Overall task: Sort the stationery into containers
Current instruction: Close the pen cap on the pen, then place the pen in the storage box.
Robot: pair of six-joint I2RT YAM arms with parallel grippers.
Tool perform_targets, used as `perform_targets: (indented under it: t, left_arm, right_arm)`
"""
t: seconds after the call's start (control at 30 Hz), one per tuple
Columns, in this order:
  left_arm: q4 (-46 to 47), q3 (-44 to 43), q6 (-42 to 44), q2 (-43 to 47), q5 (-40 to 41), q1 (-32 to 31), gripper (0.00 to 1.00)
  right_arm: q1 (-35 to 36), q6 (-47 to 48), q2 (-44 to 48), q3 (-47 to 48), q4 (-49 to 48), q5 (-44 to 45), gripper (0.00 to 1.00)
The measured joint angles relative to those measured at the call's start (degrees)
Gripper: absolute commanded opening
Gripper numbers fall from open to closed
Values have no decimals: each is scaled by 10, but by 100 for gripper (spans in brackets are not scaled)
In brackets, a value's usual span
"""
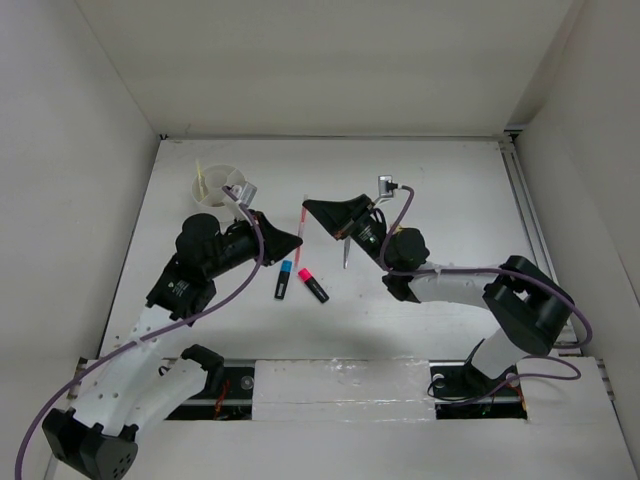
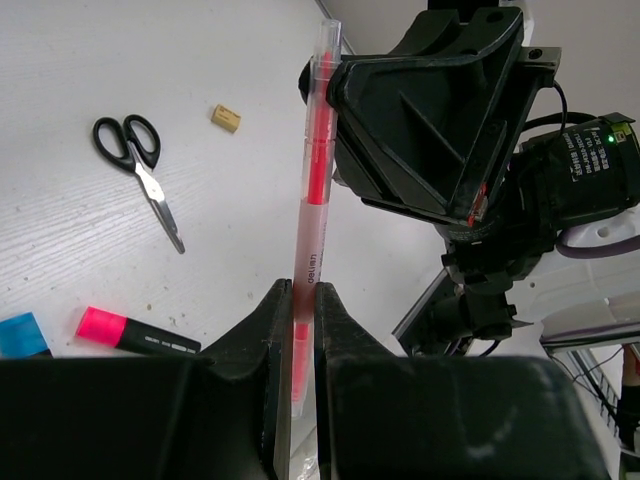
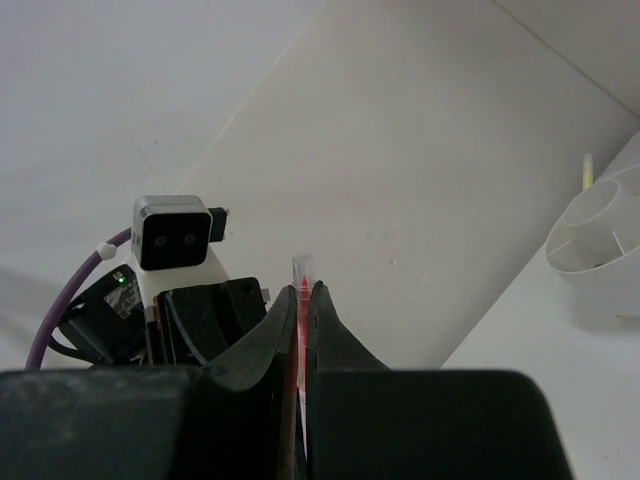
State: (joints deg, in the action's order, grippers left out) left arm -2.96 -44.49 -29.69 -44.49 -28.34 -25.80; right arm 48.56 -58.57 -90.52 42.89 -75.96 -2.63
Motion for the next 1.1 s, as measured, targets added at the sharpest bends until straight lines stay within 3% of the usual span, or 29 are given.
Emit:
perform_targets:
  t: [0.23,0.5,0.67,0.77,0.93,1.1]
  left_arm:
    - [-5,0,1,4,1,0,0]
    - [51,17,-5,38,45,4,0]
    - [53,18,-8,37,79,4,0]
    - [53,18,-13,30,129,5,0]
    - [44,14,-33,-18,268,5,0]
    - [1,-64,-35,-130,430,16,0]
  right_arm:
    - [4,1,0,0,-2,-2,26]
    - [35,-3,1,-7,9,-66,48]
    - [28,-5,13,-11,12,-80,68]
    - [12,-10,41,-36,12,-93,85]
    - [-47,-12,100,-92,11,-100,88]
    - [-97,2,160,-146,16,-105,88]
